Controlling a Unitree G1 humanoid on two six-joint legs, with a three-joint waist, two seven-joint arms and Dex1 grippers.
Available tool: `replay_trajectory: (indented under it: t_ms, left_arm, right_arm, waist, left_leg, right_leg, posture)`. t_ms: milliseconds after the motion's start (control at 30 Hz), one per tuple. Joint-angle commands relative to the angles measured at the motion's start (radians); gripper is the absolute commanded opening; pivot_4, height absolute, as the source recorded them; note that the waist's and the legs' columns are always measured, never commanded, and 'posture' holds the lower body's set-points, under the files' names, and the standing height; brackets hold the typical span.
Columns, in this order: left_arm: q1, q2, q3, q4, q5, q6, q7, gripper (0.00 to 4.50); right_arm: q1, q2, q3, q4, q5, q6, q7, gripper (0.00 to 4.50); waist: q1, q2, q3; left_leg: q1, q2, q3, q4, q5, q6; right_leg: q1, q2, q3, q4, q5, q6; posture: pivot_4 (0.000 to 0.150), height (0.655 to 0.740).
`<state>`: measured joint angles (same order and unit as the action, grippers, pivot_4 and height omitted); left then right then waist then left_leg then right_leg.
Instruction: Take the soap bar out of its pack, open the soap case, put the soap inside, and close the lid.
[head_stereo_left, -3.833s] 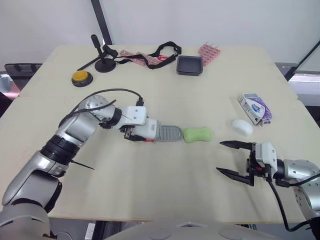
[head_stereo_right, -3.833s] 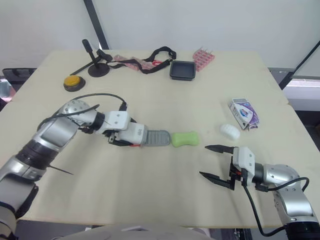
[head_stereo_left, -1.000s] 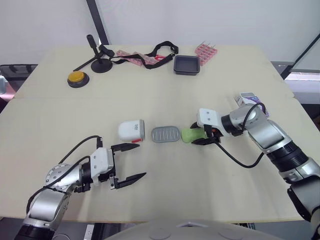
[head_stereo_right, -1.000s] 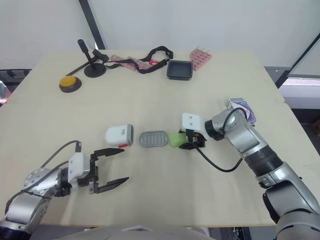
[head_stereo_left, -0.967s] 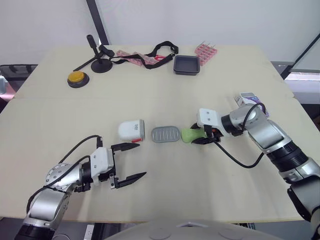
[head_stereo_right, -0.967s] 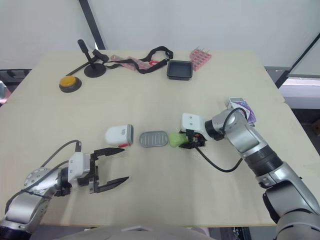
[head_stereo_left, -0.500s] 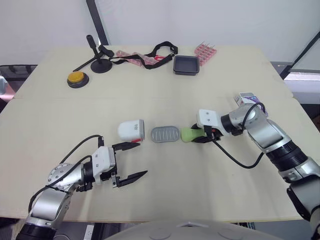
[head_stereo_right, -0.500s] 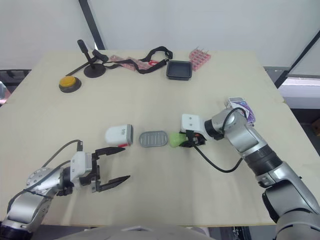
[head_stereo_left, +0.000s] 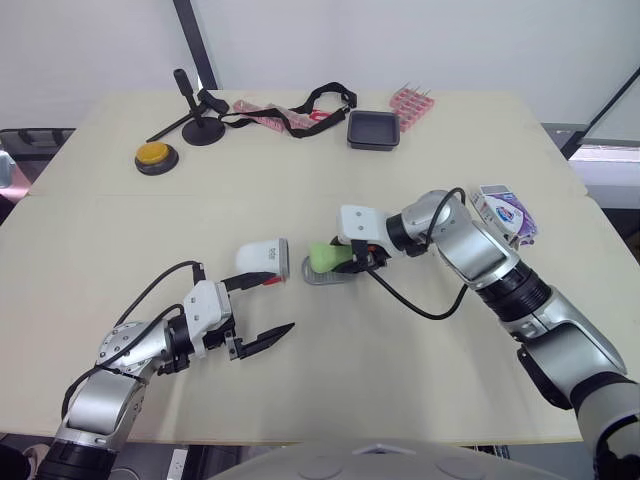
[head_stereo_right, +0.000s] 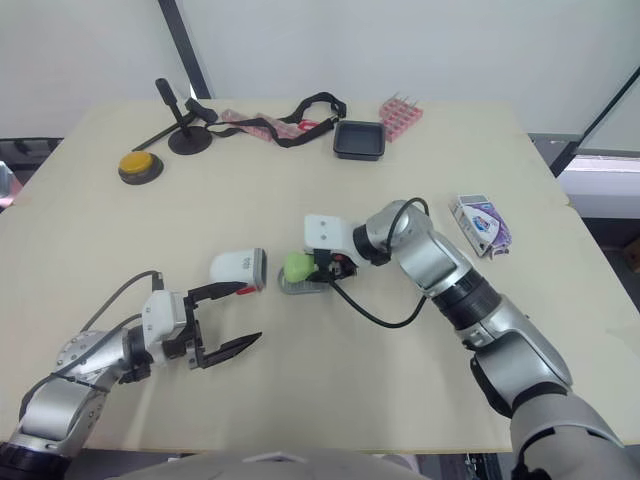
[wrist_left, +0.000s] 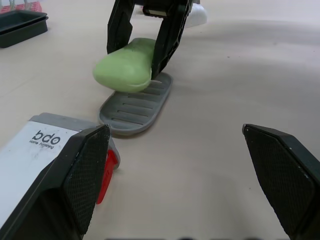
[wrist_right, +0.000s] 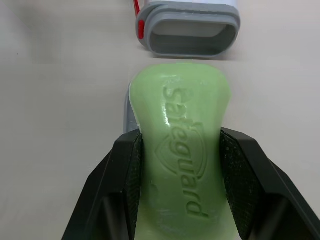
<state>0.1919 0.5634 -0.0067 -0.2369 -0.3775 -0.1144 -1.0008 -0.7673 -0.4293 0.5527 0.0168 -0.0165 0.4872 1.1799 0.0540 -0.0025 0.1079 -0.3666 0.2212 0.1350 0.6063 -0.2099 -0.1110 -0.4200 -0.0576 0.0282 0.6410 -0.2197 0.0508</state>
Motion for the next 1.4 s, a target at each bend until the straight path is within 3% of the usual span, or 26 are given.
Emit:
replay_trajectory:
  t_ms: [33,567,633,800,1167,1267,1400]
  left_arm:
    - [0.000,0.004,0.015,-0.027,-0.010,-0.001,0.009,4.50]
    - [0.006,0.002,0.006,-0.049,-0.006,0.015,0.038,4.50]
    - [0.010,0.003,0.005,-0.053,-0.005,0.015,0.041,4.50]
    - [0.012,0.003,0.001,-0.055,-0.004,0.018,0.045,4.50]
    - [-0.001,0.004,-0.003,-0.047,-0.003,0.020,0.044,4.50]
    - [-0.016,0.006,-0.001,-0.042,-0.003,0.022,0.045,4.50]
    - [-0.059,0.006,0.002,-0.013,0.018,0.011,0.053,4.50]
  right_arm:
    - [-0.029,0.010,0.007,0.000,-0.014,0.001,0.000,1.79]
    - [-0.044,0.058,0.027,0.055,-0.030,0.043,-0.007,1.79]
    - [-0.040,0.060,0.027,0.045,-0.027,0.058,-0.005,2.82]
    - [-0.041,0.065,0.020,0.023,-0.020,0.073,0.002,4.44]
    - [-0.020,0.025,-0.100,-0.062,0.059,0.052,0.000,4.48]
    - [0.075,-0.017,-0.220,-0.147,0.152,0.024,0.000,4.48]
    - [0.345,-0.049,-0.418,-0.296,0.300,-0.026,-0.027,4.48]
  waist:
    - [-0.001,0.000,0.000]
    - [-0.002,0.000,0.000]
    - [-0.002,0.000,0.000]
    - [-0.001,0.000,0.000]
    - [0.000,0.000,0.000]
    - [0.007,-0.001,-0.001]
    - [0.028,-0.004,-0.003]
  left_leg:
    - [0.000,0.000,0.000,0.000,0.000,0.000]
    - [0.000,0.000,0.000,0.000,0.001,-0.001]
    - [0.000,0.000,0.000,0.000,0.001,-0.001]
    - [0.000,0.000,0.000,0.000,0.001,-0.001]
    - [0.000,0.000,0.000,0.000,0.001,-0.002]
    - [0.000,0.000,0.000,0.000,0.001,-0.002]
    - [0.000,0.000,0.000,0.000,0.001,-0.002]
  right_leg:
    - [0.000,0.000,0.000,0.000,0.000,0.000]
    - [0.000,0.000,0.000,0.001,0.000,0.001]
    - [0.000,0.001,0.000,0.001,0.000,0.001]
    - [0.000,0.000,0.000,0.001,0.000,0.001]
    - [0.000,0.000,0.000,0.001,0.000,0.001]
    - [0.000,0.000,0.000,0.001,0.000,0.001]
    - [0.000,0.000,0.000,-0.001,0.000,0.001]
  posture:
    - [0.150,0.7400]
    - [0.150,0.7400]
    - [0.150,0.7400]
    - [0.150,0.7400]
    - [0.150,0.7400]
    - [0.150,0.7400]
    - [0.150,0.7400]
